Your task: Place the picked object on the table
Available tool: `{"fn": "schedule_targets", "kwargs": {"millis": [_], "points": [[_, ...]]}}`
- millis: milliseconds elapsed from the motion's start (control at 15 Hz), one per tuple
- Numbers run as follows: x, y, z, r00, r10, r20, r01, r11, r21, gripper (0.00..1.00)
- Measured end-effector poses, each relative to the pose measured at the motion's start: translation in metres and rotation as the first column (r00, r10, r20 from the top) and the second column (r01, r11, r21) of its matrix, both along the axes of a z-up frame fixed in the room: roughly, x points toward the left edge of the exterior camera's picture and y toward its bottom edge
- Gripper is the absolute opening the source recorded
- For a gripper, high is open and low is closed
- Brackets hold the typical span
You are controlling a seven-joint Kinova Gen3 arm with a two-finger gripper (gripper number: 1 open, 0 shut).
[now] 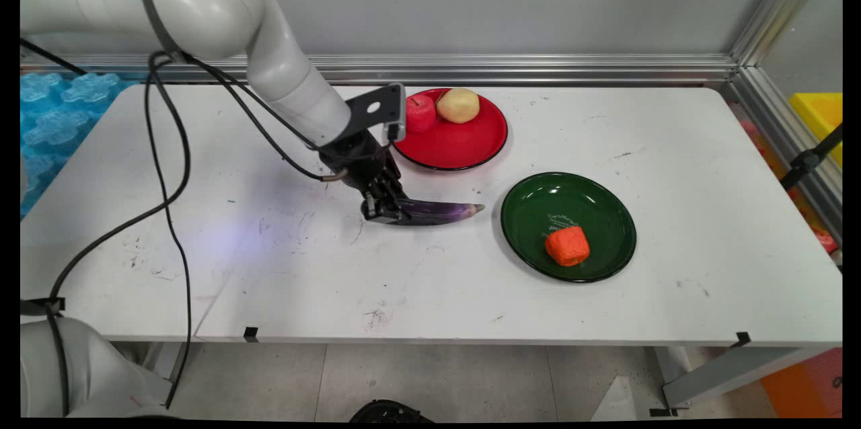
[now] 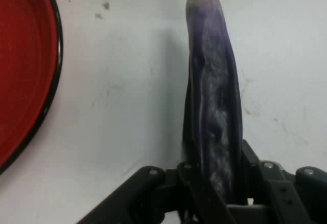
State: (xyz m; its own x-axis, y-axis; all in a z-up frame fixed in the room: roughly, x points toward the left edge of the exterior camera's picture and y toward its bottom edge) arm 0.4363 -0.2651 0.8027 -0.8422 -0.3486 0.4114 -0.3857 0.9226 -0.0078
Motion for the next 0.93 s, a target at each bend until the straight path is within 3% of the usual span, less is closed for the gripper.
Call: {"fn": "schedule_targets", "kwargs": {"millis": [467, 533, 933], "points": [[-0.004, -0.009, -0.027, 1.000, -0.010, -0.003, 0.010, 1.000, -0.008, 0.00], [-0.003, -0.010, -0.029, 1.000, -0.011, -0.005, 0.011, 1.000, -0.010, 1.00], [0.001, -0.014, -0.022, 1.000, -0.023, -0.013, 0.023, 0.999, -0.028, 1.00]]}}
